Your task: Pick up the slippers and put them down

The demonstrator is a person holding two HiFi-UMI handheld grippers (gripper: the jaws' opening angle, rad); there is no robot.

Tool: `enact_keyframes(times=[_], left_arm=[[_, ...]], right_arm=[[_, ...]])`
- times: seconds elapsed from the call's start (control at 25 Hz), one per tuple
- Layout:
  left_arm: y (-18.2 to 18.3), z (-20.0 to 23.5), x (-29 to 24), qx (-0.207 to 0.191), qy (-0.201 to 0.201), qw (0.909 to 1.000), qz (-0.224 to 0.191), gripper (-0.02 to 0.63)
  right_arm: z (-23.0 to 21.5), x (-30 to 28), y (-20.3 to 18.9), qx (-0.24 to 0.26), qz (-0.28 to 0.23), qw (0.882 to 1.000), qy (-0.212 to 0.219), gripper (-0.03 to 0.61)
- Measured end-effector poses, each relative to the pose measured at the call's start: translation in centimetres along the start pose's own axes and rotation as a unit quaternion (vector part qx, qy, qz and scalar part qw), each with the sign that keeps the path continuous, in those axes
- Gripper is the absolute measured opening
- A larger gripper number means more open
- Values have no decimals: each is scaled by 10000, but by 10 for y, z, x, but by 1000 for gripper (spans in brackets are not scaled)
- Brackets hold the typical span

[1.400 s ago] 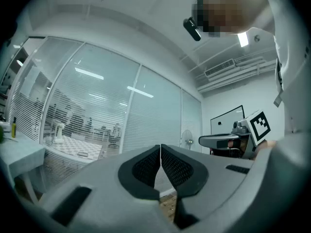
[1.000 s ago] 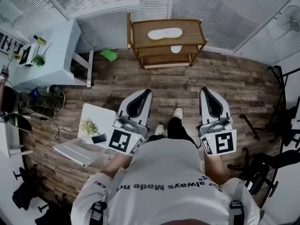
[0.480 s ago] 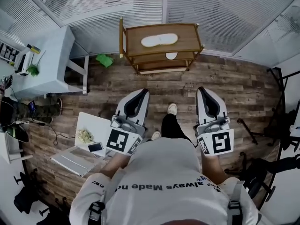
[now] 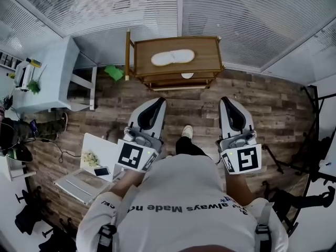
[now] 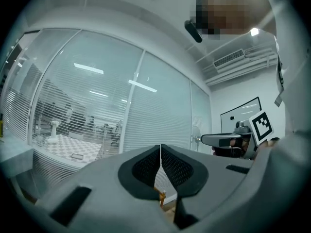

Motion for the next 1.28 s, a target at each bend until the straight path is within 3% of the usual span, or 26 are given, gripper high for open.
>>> enact_keyframes(times=[0.48,0.92,1.28], left_arm=[[-3,3,-110,-26,380,9992,81,15],[-10,34,-159,34,444,9988,201,15],[-5,111,-210,112,520,9984,166,15]], right_arm=[[-111,-60,-5,-5,48,9991,429,17],[-143,-117,-15,-53,148,9977,658,17],[-156,-213,-9,43,237,9960,855,17]])
Point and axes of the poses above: the fingertips, and each gripper's own axes: x backward along the fingers, z to its left, y out of its top, the point moved 10 cm from there along x, backward along the fingers, and after that the axes turned 9 degrees about y, right-handed, at the moved point
